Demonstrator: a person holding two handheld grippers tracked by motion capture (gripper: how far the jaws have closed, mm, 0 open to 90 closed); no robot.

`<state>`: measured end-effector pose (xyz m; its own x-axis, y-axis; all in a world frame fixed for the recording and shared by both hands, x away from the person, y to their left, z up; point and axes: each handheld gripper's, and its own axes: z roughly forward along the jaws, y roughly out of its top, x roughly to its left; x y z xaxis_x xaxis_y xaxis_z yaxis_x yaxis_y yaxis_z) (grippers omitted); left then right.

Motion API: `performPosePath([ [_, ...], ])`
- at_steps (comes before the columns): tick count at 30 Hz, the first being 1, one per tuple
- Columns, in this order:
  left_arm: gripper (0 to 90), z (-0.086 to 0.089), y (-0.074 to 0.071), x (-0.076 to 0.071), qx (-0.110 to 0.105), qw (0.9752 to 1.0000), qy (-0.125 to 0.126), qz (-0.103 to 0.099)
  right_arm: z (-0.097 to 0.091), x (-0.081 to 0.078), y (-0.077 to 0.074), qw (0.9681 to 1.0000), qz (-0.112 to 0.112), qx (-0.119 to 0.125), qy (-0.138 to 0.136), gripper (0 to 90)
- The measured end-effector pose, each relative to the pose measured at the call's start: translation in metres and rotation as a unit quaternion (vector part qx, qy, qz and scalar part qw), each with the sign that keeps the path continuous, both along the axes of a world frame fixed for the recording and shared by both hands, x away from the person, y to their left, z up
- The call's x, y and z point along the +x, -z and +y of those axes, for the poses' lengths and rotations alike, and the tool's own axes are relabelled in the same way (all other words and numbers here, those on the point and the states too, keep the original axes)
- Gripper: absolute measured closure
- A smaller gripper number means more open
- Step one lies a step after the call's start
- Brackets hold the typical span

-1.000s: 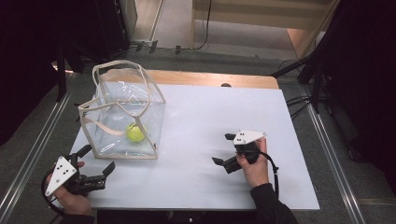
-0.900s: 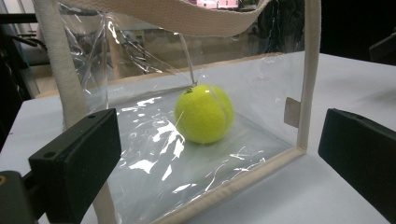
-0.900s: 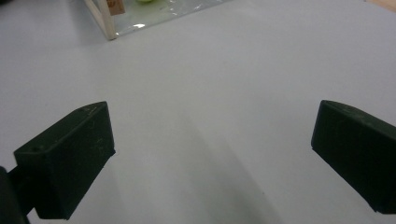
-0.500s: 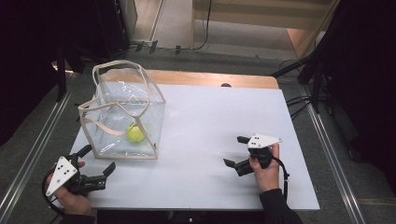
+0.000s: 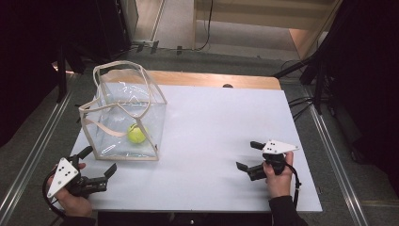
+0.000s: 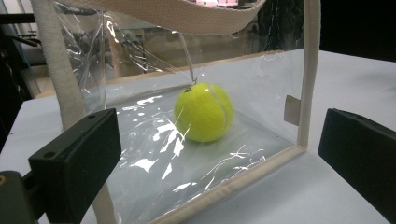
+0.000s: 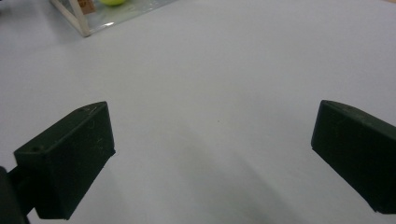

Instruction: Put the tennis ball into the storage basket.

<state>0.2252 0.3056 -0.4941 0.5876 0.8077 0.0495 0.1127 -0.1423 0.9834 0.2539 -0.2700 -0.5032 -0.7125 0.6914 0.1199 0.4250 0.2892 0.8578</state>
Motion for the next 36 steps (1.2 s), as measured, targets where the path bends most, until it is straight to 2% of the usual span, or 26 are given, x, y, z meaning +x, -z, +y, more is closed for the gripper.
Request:
performPosePath([
  [7, 0.0, 0.000, 0.000, 0.000, 0.000, 1.0000, 0.001, 0.000, -0.013, -0.006, 0.005, 0.9998, 0.001, 0.006, 0.018, 0.0],
  [10, 0.0, 0.000, 0.000, 0.000, -0.001, 1.0000, 0.000, 0.000, -0.020, -0.010, 0.005, 0.9995, -0.001, 0.017, 0.027, 0.0],
  [21, 0.0, 0.000, 0.000, 0.000, 0.002, 1.0000, 0.001, -0.001, -0.043, -0.024, 0.008, 0.9974, -0.006, 0.035, 0.062, 0.0],
  [27, 0.0, 0.000, 0.000, 0.000, 0.003, 1.0000, 0.001, -0.001, -0.056, -0.029, 0.013, 0.9960, -0.001, 0.040, 0.080, 0.0],
  [33, 0.0, 0.000, 0.000, 0.000, 0.003, 1.0000, 0.000, 0.000, -0.060, -0.029, 0.013, 0.9951, -0.004, 0.047, 0.087, 0.0],
  [36, 0.0, 0.000, 0.000, 0.000, 0.003, 1.0000, 0.001, -0.001, -0.058, -0.028, 0.014, 0.9954, 0.002, 0.043, 0.086, 0.0],
])
